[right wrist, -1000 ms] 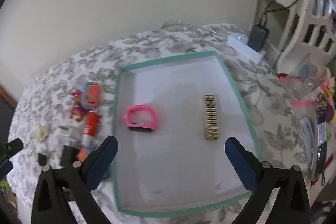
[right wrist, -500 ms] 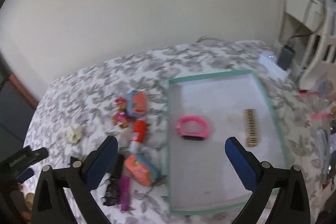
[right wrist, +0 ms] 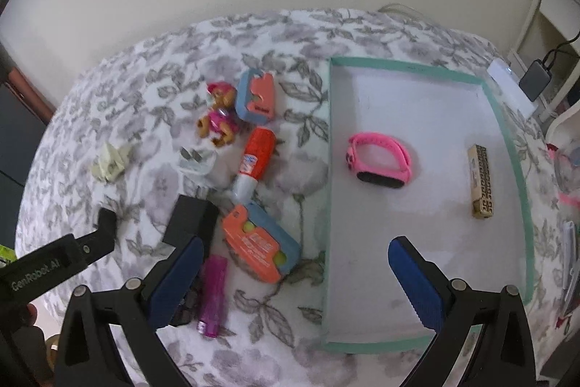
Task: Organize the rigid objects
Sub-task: 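Move both tools back over the remaining items beside the tray, then grasp the magenta lighter with the right tool while the left tool grasps the black toy car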
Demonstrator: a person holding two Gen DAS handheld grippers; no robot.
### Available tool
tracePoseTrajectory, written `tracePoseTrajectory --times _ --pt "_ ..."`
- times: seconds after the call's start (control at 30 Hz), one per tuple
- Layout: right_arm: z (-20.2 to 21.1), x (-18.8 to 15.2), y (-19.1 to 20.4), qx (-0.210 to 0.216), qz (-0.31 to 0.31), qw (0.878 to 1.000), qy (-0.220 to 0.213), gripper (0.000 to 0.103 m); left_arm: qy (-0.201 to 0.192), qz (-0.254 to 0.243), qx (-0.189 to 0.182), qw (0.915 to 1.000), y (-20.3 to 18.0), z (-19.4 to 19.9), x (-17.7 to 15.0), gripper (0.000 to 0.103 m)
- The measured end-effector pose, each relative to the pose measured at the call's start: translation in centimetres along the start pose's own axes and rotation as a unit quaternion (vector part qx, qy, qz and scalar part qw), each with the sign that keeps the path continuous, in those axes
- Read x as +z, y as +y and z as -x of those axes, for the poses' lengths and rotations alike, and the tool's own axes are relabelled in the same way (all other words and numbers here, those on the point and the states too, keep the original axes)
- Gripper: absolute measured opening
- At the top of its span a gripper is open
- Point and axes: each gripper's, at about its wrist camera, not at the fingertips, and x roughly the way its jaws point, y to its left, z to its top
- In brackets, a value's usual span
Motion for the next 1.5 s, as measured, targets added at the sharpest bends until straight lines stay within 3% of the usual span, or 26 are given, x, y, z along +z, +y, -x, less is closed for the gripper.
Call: tracePoseTrajectory --times 0.3,0.67,0.87,0.93,1.23,1.4,1.5 --pt "-0.7 -0.8 -2.7 -0.016 -0.045 0.999 0.027 0.103 0.068 -0.056 -0.035 0.9955 -2.5 -2.9 -1.4 0.098" --pt "-0.9 -0.7 -3.8 -0.029 -0.069 0.997 0.03 0.103 0.091 -0.092 -0.026 0.9913 -3.9 -4.9 -3.0 0.098" --pt "-1.0 -0.7 -3.3 -0.027 -0.063 0.997 0.03 0.103 0.088 -0.115 -0.025 0.9891 -5.6 -4.5 -3.6 0.078" --pt "-0.9 -0.6 -3.1 -0.025 -0.062 0.997 0.028 0.103 0.094 -0.117 -0.032 0.9882 -5.8 -4.6 -3.8 0.063" --pt "-1.2 -0.7 -2.5 -0.02 -0.05 0.998 0.03 0.103 0.094 -0.11 -0.048 0.9883 -6.1 -4.3 -4.3 0.045" --pt "-1.4 -0.8 -1.4 -0.006 -0.036 0.999 0.031 0.103 0.088 -0.095 -0.05 0.9904 -5.1 -4.2 -3.9 0.04" --pt "-1.5 -0.9 -0.7 0.002 -0.027 0.999 0.032 0.097 0.084 -0.079 -0.052 0.992 -3.9 -4.2 -3.3 0.038"
